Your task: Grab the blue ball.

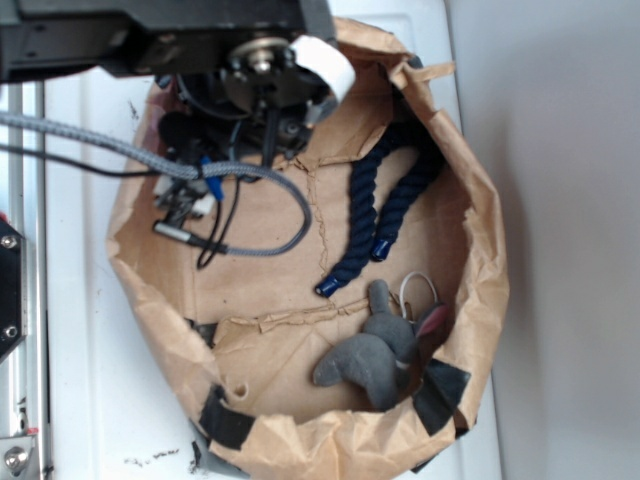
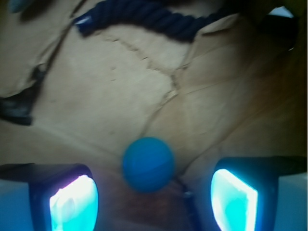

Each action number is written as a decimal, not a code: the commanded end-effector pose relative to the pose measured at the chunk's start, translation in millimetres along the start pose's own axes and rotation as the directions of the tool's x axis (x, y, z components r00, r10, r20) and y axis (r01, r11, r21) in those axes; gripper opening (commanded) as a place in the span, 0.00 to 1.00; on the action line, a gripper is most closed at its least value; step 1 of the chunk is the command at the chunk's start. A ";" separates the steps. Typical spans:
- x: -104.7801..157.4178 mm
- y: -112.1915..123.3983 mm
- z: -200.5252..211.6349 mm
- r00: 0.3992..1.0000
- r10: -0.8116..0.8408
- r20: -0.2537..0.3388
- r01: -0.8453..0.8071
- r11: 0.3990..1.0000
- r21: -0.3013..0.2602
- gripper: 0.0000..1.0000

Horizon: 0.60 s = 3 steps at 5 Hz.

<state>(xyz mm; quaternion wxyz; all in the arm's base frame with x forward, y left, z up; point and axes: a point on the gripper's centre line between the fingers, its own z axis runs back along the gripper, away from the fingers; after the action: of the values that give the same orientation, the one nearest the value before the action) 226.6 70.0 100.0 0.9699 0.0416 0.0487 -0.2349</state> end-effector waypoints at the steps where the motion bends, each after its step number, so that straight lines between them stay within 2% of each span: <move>1: 5.6 -1.6 -12.1 1.000 0.012 0.027 -0.013 0.998 0.053 1.00; 3: -2.0 -18.0 -33.3 1.000 -0.027 -0.015 0.028 0.997 0.069 1.00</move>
<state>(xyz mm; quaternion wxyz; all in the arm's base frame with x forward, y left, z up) 209.7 60.9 57.3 0.9653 0.0702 0.0627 -0.2435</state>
